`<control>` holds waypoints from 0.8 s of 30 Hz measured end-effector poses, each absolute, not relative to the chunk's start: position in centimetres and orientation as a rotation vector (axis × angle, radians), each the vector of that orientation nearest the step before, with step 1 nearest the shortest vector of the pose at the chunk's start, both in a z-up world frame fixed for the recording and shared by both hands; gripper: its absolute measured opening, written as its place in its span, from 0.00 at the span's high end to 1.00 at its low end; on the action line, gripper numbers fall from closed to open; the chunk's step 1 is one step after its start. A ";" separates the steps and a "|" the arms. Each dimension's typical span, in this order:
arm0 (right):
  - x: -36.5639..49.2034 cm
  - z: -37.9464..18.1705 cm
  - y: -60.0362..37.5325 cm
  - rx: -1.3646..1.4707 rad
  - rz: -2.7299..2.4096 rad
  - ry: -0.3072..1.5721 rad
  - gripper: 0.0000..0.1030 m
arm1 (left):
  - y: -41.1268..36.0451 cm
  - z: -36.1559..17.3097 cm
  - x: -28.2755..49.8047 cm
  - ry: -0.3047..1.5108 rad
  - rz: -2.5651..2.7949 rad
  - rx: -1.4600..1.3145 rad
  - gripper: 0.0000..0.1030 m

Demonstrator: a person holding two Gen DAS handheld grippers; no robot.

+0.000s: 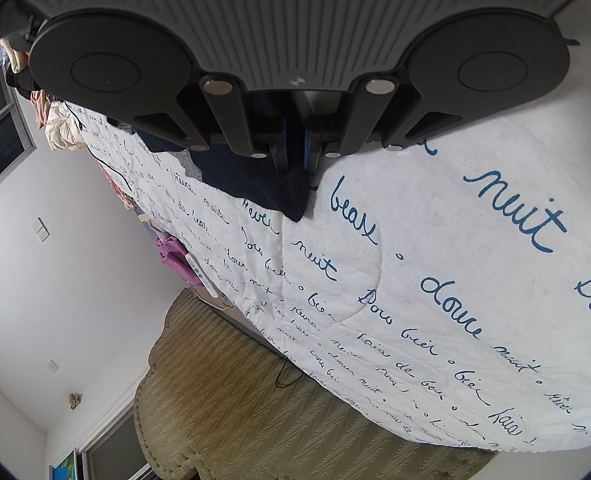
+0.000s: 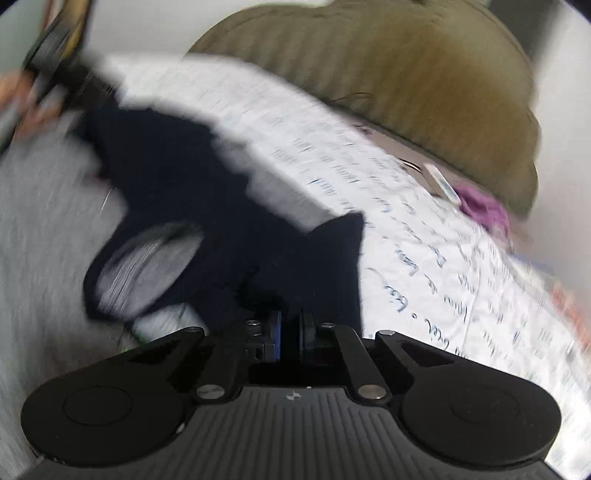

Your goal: Fold small clothes

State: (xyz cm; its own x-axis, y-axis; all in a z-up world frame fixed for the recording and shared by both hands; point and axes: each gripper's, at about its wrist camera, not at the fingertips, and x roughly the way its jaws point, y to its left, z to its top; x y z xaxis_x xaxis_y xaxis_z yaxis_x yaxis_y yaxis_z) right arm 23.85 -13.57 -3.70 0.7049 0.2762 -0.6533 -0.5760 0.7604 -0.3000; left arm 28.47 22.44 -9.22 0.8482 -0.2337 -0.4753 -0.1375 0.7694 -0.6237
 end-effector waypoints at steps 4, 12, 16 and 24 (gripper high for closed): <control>27.0 -1.6 -20.3 -0.179 0.348 0.608 0.91 | 22.5 -9.3 28.5 0.567 -0.057 -0.707 0.91; 30.1 -4.7 -29.1 0.200 0.113 0.689 0.81 | 22.5 -9.4 28.5 0.565 -0.058 -0.708 0.91; 27.9 -3.5 -29.0 0.333 0.138 0.576 0.79 | 22.5 -9.4 28.5 0.565 -0.059 -0.712 0.91; 28.6 -2.5 -16.3 0.303 0.593 0.792 0.43 | 22.4 -9.4 28.4 0.562 -0.060 -0.714 0.91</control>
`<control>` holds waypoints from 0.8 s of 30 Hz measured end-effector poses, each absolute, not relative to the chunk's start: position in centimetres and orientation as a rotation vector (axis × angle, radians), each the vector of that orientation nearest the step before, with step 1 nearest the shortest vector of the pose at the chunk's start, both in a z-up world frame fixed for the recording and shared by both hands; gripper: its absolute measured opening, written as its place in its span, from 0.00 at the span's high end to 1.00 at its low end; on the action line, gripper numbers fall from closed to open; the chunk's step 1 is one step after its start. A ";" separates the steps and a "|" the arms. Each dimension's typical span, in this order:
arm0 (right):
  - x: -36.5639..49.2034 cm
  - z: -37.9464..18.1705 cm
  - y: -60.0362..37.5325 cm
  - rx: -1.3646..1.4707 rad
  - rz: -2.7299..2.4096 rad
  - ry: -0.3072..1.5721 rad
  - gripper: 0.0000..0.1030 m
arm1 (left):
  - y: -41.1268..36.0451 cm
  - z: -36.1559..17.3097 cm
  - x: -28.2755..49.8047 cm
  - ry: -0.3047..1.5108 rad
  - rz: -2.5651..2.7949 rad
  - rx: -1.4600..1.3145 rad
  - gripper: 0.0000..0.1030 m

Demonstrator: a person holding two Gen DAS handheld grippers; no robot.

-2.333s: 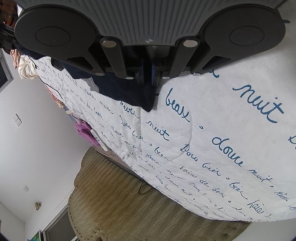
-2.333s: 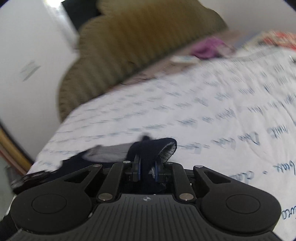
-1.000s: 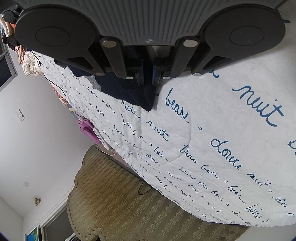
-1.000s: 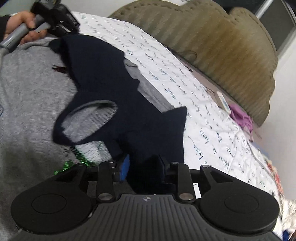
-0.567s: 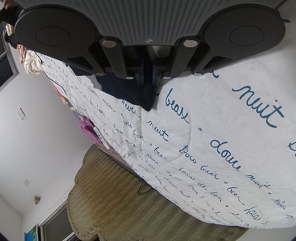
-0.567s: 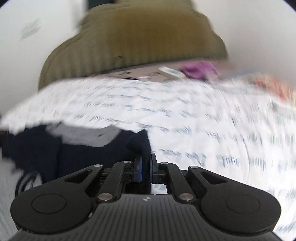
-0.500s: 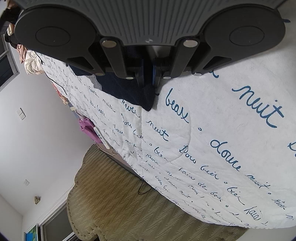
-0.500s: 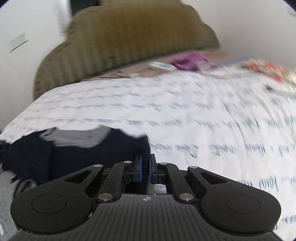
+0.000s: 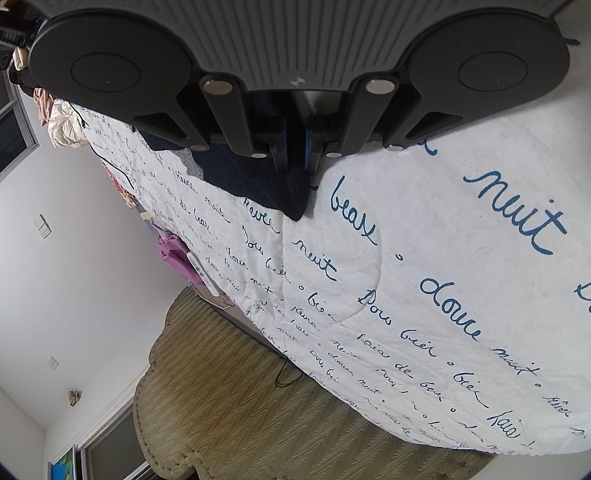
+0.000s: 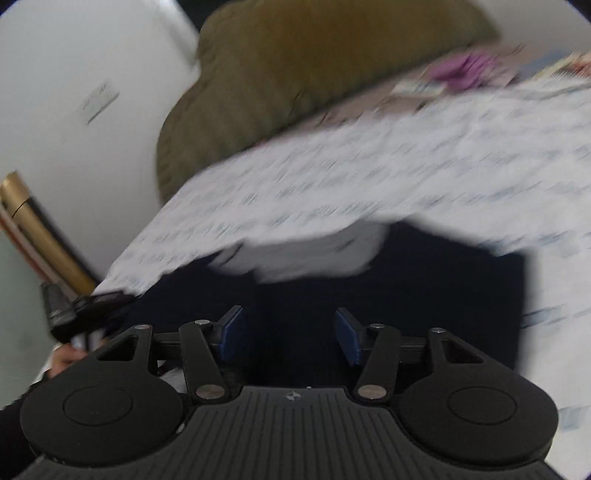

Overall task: Fold small clothes
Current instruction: 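Open the right gripper then the left gripper to release the sleeves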

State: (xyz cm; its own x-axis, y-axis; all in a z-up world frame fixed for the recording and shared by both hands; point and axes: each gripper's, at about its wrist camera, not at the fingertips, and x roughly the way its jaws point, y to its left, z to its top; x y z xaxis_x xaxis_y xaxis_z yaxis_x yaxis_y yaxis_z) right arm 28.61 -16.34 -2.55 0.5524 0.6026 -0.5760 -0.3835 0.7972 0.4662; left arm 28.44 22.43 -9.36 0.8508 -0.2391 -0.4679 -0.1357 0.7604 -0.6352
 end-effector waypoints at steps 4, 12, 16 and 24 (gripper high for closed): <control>25.5 -1.5 -12.1 0.006 0.650 0.684 0.42 | 22.5 -9.4 28.4 0.562 -0.061 -0.719 0.91; 23.3 -2.1 -8.4 -0.304 0.742 0.689 0.87 | 22.6 -9.4 28.2 0.558 -0.069 -0.735 0.91; 23.5 -1.6 -9.2 -0.245 0.733 0.676 0.89 | 22.5 -9.4 28.2 0.559 -0.067 -0.728 0.91; 29.2 -1.8 -22.8 0.249 0.360 0.682 0.89 | 22.2 -9.2 28.3 0.559 -0.061 -0.708 0.91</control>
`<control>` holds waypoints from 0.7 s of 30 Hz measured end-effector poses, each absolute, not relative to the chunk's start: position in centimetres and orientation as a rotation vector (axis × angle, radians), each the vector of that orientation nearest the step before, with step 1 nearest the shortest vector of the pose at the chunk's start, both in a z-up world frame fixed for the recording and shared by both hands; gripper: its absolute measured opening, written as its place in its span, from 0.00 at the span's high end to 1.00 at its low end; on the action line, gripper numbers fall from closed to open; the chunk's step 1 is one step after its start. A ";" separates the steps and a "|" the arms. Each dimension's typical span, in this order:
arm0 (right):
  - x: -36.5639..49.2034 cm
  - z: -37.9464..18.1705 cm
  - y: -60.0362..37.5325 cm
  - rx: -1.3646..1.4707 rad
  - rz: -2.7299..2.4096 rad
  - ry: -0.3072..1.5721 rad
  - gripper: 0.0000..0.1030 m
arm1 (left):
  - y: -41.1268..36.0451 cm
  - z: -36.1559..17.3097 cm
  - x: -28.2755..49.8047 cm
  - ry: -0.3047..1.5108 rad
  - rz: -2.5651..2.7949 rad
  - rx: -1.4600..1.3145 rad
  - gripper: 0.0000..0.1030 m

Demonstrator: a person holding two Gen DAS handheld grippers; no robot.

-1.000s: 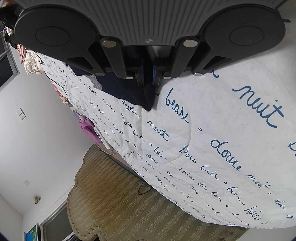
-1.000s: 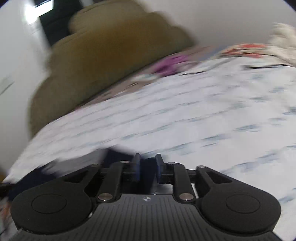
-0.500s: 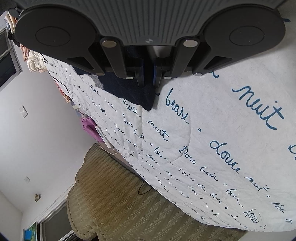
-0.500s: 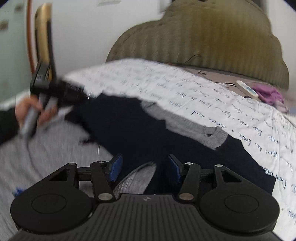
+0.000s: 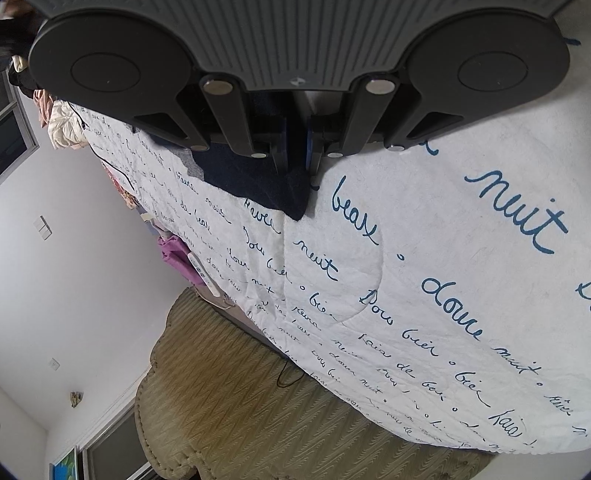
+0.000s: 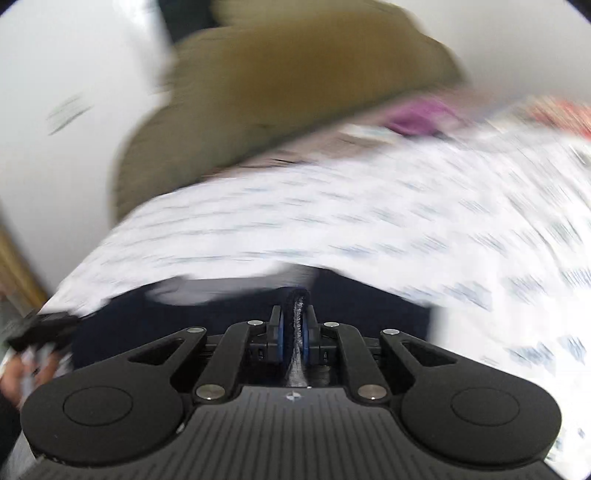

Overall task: Fold small clothes
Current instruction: 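Open the right gripper then the left gripper to release the sleeves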

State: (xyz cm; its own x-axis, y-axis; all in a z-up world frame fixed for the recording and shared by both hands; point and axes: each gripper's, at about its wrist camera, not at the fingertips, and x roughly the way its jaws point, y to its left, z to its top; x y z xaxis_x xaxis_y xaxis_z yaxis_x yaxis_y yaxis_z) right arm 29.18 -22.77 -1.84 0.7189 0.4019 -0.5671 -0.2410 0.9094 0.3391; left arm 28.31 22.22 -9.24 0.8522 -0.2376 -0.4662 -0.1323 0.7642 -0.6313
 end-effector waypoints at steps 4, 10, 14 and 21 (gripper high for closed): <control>30.2 -5.0 -24.6 0.322 0.300 0.743 0.89 | 22.8 -9.0 28.6 0.583 -0.055 -0.731 0.91; 29.9 -6.2 -24.6 0.366 0.309 0.726 0.89 | 21.4 -6.3 29.6 0.565 0.095 -0.574 0.28; 30.0 -7.2 -26.1 0.471 0.319 0.716 0.89 | 17.4 -5.8 32.1 0.666 0.052 -0.314 0.78; 29.0 -4.3 -27.4 0.517 0.354 0.645 0.89 | 16.4 -3.0 32.7 0.679 0.046 -0.161 0.95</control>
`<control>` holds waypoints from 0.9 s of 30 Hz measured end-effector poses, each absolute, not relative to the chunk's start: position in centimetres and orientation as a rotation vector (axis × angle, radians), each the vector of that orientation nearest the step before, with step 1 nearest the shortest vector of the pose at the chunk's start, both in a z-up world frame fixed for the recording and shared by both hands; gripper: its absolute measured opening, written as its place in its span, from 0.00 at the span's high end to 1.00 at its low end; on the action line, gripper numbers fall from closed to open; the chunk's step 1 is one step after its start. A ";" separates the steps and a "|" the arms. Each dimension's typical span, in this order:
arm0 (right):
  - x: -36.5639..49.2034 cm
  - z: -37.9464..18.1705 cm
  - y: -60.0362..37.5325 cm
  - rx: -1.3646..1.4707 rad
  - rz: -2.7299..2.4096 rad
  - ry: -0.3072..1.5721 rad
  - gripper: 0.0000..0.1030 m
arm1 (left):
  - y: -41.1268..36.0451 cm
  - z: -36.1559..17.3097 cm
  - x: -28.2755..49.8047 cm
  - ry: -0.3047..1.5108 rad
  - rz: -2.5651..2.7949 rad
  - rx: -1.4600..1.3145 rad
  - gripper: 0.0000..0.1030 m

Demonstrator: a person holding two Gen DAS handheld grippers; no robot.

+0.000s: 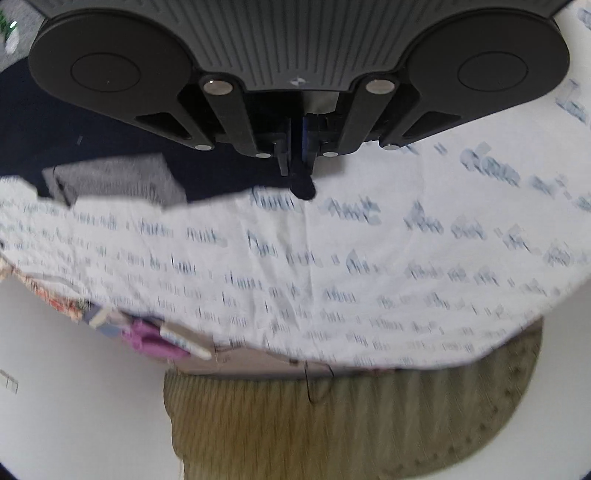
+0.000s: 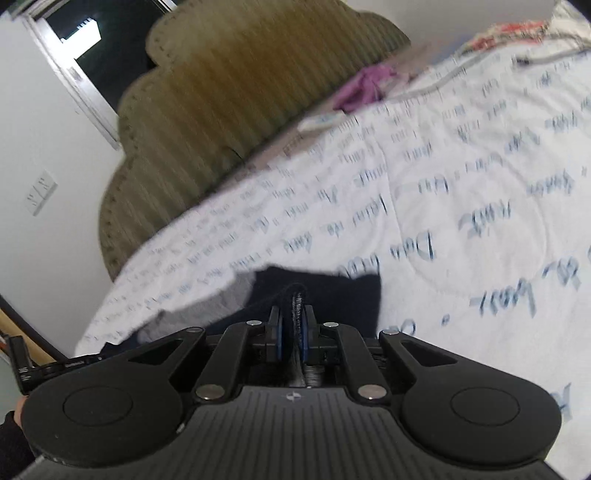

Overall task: Fold small clothes
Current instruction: 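Open the right gripper then the left gripper to release the sleeves, then grasp the grey sweater edge with both grippers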

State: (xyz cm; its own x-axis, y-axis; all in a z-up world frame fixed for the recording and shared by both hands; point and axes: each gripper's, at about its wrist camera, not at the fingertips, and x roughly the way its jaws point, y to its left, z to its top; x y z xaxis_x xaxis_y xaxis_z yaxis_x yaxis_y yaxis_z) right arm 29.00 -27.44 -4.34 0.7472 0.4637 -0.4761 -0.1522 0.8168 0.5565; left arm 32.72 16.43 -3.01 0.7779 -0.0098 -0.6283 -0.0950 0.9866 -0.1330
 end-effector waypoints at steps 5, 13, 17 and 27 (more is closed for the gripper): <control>29.9 -6.0 -27.3 0.459 0.323 0.736 0.89 | 15.7 -5.0 33.9 0.734 0.079 -0.052 0.95; 28.0 -4.7 -26.4 0.405 0.278 0.687 0.65 | 15.7 -2.9 28.9 0.599 0.162 -0.005 0.50; 23.9 -1.5 -26.1 0.340 0.327 0.591 0.55 | 15.6 -1.6 24.5 0.583 0.083 -0.088 0.33; 24.1 -5.2 -19.7 -0.083 0.242 0.727 0.51 | 9.3 -6.8 24.2 0.647 0.097 0.412 0.96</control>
